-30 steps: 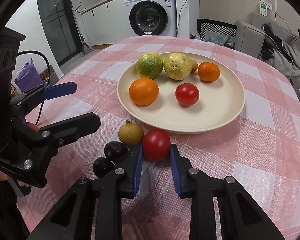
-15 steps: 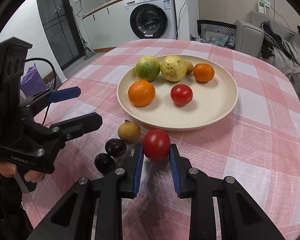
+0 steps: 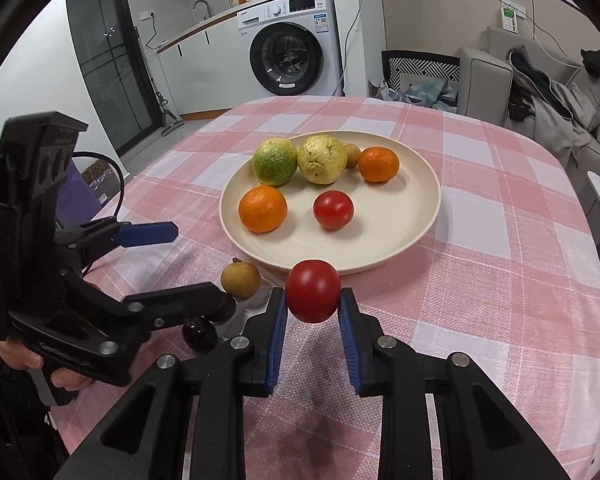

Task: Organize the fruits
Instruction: 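Close the left tool on the small brown fruit, then carry the brown fruit and tomato onto the cream plate and open both tools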

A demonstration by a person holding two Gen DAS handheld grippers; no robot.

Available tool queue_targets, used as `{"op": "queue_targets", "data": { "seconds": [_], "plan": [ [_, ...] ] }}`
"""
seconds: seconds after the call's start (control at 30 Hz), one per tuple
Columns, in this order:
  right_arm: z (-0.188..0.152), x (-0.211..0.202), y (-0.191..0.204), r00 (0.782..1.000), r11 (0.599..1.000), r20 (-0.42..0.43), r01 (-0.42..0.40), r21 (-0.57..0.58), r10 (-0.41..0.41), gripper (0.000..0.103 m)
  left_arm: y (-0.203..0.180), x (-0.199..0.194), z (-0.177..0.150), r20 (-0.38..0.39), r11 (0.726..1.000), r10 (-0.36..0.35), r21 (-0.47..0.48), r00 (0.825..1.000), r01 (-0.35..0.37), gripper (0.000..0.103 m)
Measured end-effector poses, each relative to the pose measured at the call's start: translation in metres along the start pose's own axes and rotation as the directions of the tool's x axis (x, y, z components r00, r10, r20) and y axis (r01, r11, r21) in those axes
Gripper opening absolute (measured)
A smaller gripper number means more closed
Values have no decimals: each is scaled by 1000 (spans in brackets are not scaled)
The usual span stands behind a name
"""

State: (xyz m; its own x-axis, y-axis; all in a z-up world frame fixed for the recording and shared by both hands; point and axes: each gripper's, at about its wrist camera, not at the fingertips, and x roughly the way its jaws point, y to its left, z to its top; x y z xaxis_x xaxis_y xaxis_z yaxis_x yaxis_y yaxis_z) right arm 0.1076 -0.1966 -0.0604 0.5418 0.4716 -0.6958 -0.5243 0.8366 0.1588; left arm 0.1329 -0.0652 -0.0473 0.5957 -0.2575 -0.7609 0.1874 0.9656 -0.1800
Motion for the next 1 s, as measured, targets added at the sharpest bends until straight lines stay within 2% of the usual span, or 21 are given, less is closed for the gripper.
{"op": "queue_targets", "data": {
  "seconds": [0.13, 0.3, 0.4, 0.53, 0.6, 0.83, 1.0],
  "plan": [
    [0, -4, -3, 1000, 1000, 10, 5, 7, -5, 27, -5, 12, 1, -47, 1000, -17, -3, 999, 17, 76],
    [1, -7, -9, 1000, 1000, 20, 9, 26, -10, 27, -20, 21, 5, -67, 1000, -9, 28, 998, 11, 69],
    [1, -9, -11, 1000, 999, 26, 10, 31, -11, 27, -25, 23, 7, -70, 999, -17, 38, 997, 20, 55],
    [1, -10, -12, 1000, 999, 27, 12, 32, -13, 27, -31, 25, 8, -66, 998, 7, 60, 998, -3, 36],
    [1, -11, -11, 1000, 999, 29, 12, 32, -13, 27, -30, 24, 8, -66, 998, -16, 52, 998, 19, 26],
    [1, -8, -8, 1000, 1000, 24, 10, 18, -10, 27, -31, 16, 5, -51, 996, -43, 76, 998, 47, 25],
    [1, -8, -7, 999, 1000, 37, 4, 18, -5, 27, -28, 3, 1, -2, 992, -71, 104, 997, 71, 25]
  ]
}}
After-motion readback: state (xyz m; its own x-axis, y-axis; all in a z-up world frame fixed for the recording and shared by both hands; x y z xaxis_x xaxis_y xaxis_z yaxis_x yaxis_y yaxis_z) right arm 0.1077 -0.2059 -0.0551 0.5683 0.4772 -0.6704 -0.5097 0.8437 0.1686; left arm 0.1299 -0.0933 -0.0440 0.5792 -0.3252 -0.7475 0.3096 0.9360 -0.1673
